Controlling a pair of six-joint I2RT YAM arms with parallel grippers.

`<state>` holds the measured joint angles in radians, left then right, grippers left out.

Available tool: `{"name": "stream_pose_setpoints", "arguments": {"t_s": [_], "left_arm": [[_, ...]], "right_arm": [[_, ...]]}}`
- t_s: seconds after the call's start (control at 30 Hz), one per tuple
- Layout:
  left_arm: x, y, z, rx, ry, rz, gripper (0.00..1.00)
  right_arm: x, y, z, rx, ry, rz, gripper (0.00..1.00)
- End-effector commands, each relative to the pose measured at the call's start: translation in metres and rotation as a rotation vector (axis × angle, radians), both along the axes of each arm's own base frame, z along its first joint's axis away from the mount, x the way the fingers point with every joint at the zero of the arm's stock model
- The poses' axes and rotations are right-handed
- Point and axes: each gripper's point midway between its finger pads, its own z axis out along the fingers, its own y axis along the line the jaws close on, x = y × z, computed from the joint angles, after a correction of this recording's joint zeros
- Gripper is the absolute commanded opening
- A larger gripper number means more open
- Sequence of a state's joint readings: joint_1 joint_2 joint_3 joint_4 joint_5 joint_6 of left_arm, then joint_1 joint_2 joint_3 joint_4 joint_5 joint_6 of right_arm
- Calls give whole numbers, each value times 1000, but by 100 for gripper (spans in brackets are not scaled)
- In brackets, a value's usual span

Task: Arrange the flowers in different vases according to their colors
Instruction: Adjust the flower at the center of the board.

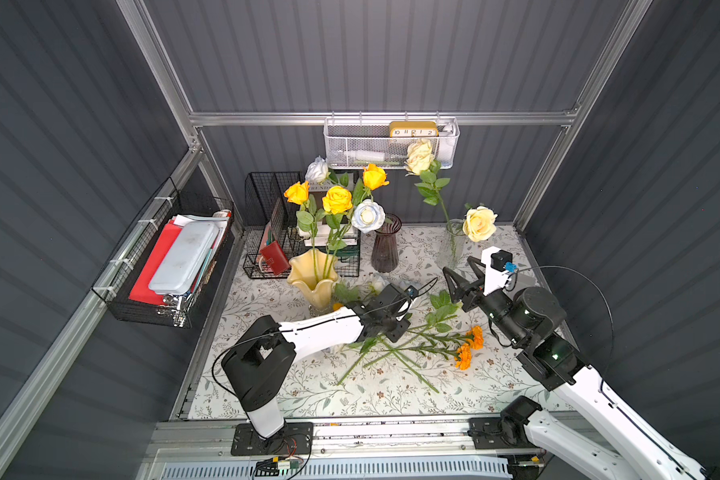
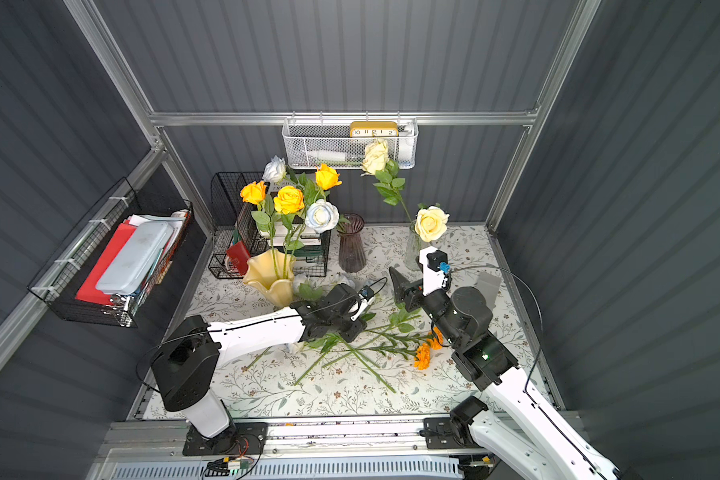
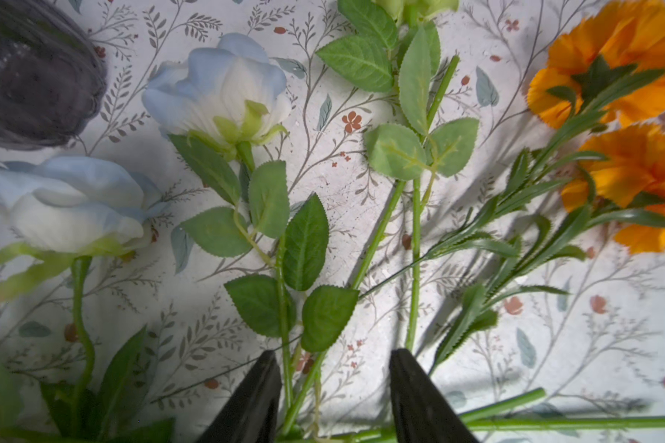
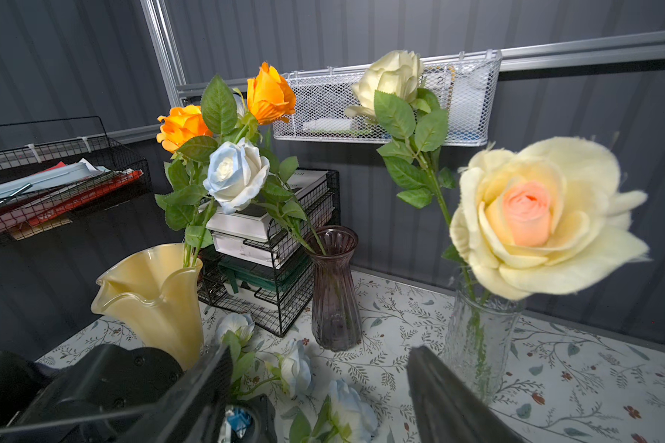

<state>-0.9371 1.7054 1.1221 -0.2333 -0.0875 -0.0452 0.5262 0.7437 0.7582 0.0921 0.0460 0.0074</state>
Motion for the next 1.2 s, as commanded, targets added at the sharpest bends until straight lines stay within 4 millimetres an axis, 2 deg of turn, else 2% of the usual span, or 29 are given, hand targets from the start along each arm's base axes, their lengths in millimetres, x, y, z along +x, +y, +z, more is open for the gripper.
{"name": "stream_pose_setpoints", "arguments": {"t_s": [0.0,0.1,0.23,0.33,0.4,0.5,0.6,0.73,0.8,0.97,1.1,1.17], "left_arm": [[-16,3,17,-122,147,130,53],[-21,11,21,-170,247,276,53],[-39,10,18,-276,419,391,53],[-40,9,16,-297,446,430,54],[-34,11,15,-287,420,460,54],[-11,3,23,-267,291,435,54],[6,7,14,-147,170,395,50],[12,19,-10,36,59,320,41],[10,19,-12,83,7,265,40],[5,12,-4,96,-66,170,40],[6,12,16,6,-65,235,50],[6,12,27,-48,-55,277,53]], "right_arm": [[-3,0,-8,9,25,11,77],[-4,1,-10,21,34,16,77],[-4,2,-15,31,50,18,77],[-4,3,-18,34,58,22,76],[-3,2,-21,36,65,17,76],[-2,3,-25,32,72,20,76],[-4,1,-25,27,73,15,76],[-7,-5,-31,17,83,-7,76],[-8,-8,-34,17,86,-22,76],[-7,-7,-39,7,90,-17,76],[-25,20,-37,1,117,168,74],[-30,27,-50,-16,207,214,72]]}}
